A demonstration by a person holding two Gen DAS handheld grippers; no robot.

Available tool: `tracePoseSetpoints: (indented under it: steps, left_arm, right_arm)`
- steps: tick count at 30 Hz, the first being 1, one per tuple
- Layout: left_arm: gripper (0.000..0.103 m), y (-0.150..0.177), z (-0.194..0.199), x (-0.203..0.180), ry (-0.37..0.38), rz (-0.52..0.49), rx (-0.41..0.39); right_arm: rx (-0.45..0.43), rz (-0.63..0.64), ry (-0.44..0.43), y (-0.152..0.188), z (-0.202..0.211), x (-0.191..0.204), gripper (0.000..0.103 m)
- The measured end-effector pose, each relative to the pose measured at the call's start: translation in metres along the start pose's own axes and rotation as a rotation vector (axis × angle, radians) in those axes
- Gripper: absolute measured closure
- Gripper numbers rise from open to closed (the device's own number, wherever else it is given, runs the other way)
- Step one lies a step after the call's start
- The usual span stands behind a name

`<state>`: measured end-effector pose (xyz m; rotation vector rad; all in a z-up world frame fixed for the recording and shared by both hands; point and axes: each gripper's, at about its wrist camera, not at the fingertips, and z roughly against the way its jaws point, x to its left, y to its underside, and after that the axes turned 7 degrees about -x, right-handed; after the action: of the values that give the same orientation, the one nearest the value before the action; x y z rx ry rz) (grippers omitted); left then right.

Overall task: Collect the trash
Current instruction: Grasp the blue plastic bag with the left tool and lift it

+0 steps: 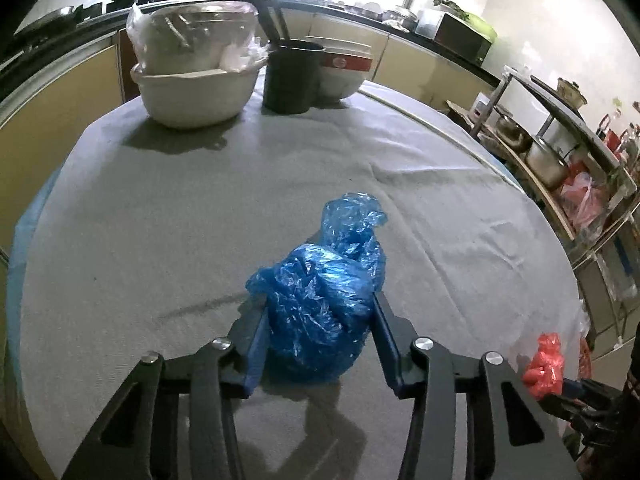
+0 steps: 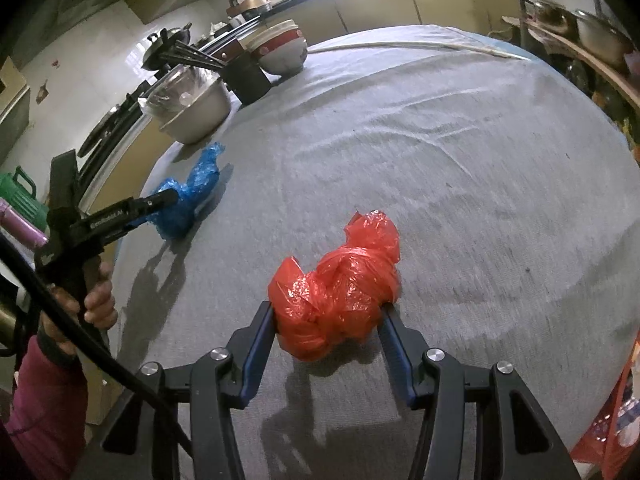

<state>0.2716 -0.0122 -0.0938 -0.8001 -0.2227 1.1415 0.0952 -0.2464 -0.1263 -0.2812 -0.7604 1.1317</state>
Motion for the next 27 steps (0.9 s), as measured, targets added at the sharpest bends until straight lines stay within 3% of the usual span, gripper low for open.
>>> tracePoseSetpoints:
  steps: [8,17,24,27]
  left_arm:
    - [0.056,0.032,0.029,-0.039,-0.039,0.003,0.018]
    - [0.056,0.086,0.070,-0.086,-0.062,0.071,0.104]
    - [0.051,0.107,0.078,-0.107,-0.083,0.071,0.156]
    - [0.044,0.110,0.086,-0.109,-0.084,0.061,0.159]
  right_arm:
    - [-0.024,-0.021,-0.011,0.002,0.017,-0.010,0.048]
    - [-0.017,-0.010,-0.030,0.019,0.037,-0.020,0.048]
    - [0.034,-0.036,-0.021,0.036,0.041,-0.039,0.042]
    - [0.045,-0.090,-0.058,0.039,0.044,-0.052,0.038]
